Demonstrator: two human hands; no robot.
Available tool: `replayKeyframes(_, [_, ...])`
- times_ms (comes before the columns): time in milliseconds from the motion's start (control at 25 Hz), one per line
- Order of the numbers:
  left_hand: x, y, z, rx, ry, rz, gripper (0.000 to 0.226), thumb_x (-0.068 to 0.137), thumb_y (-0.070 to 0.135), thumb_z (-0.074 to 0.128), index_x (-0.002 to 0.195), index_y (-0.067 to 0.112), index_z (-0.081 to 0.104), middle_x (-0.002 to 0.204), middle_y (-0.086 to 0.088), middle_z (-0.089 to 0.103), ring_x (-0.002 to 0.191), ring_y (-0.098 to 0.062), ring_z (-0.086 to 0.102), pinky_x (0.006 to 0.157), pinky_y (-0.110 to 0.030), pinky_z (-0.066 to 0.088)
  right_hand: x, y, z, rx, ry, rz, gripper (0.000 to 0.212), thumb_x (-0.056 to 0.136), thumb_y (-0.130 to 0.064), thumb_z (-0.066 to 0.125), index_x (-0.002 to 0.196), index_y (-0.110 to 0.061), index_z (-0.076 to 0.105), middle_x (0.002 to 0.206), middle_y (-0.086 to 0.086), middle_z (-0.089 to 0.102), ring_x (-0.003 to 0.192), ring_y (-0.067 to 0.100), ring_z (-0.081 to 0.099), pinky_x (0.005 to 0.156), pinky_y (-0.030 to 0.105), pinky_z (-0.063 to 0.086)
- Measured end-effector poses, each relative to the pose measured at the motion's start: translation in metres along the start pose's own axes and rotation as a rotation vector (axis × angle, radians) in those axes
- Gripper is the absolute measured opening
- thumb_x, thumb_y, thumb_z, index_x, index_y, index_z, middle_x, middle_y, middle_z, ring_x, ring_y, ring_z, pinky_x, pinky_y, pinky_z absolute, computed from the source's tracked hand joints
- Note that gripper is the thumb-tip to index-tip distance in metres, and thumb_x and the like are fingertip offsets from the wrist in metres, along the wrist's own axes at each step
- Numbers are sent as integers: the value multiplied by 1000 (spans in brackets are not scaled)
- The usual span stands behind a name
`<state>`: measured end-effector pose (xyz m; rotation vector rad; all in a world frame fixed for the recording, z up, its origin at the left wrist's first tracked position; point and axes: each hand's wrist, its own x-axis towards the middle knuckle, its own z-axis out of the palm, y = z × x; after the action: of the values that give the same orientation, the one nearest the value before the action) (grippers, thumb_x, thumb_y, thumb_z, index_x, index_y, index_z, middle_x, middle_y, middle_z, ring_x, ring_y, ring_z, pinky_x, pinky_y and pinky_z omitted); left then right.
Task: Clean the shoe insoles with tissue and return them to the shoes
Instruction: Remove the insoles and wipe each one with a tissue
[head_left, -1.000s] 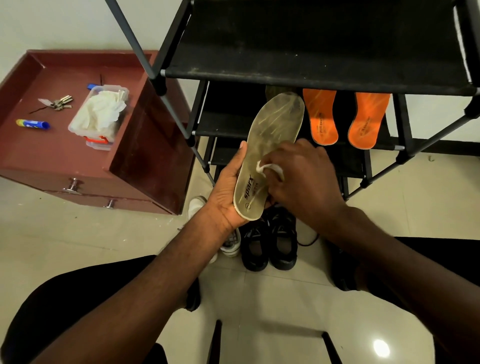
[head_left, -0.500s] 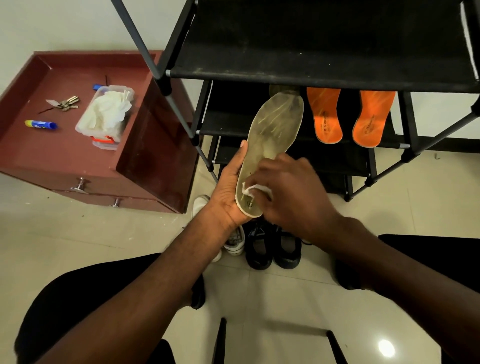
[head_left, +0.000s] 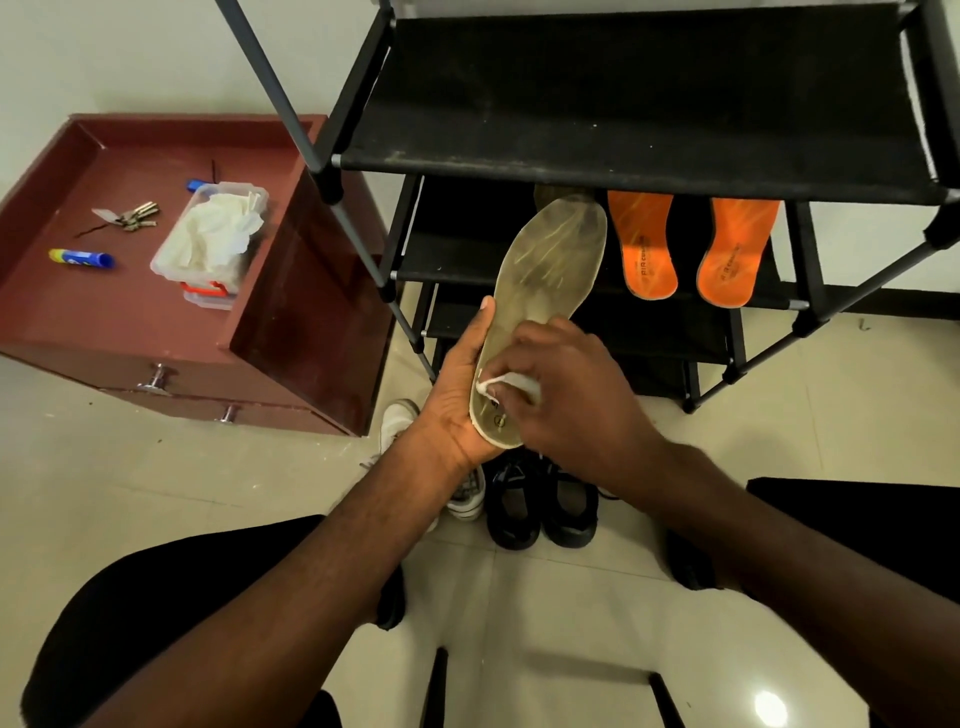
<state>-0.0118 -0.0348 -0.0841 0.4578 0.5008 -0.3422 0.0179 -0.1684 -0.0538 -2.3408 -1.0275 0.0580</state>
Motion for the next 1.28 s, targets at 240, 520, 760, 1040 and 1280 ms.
replayKeyframes(240, [2, 2, 2, 19, -3, 55, 55, 106, 54, 51, 136, 9, 63, 118, -10, 71, 110, -23, 68, 108, -36, 48, 7, 6, -3, -125, 50, 61, 23, 82, -15, 79, 103, -23, 77, 102, -5, 70, 101, 24, 58, 83, 43, 45])
replayKeyframes(520, [5, 1, 2, 58, -7, 78, 56, 103, 56, 53, 133, 11, 65, 116, -9, 72, 106, -21, 68, 108, -34, 45, 7, 12, -10, -219, 131, 140, 25, 79, -16, 79, 103, -21, 77, 102, -3, 70, 99, 24, 58, 82, 38, 37])
replayKeyframes(760, [5, 9, 2, 13, -41, 101, 57, 104, 57, 51, 123, 6, 69, 109, -12, 74, 98, -25, 74, 95, -37, 59, 1, 7, -7, -221, 130, 112, 19, 88, -28, 72, 106, -25, 76, 102, -7, 69, 96, 20, 56, 79, 34, 33])
replayKeyframes(1040, [4, 17, 2, -1, -21, 100, 58, 102, 60, 52, 120, 7, 69, 107, -10, 72, 97, -25, 71, 91, -37, 58, 2, 7, -5, -170, 80, 106, 17, 91, -28, 70, 106, -24, 77, 101, -6, 71, 93, 18, 57, 79, 38, 45])
replayKeyframes(1280, [3, 16, 0, 8, -5, 88, 62, 102, 62, 49, 114, 6, 71, 102, -11, 70, 87, -24, 71, 82, -36, 61, 0, 8, -3, -153, 73, 110, 15, 91, -27, 69, 104, -25, 77, 98, -7, 68, 94, 19, 58, 79, 35, 40])
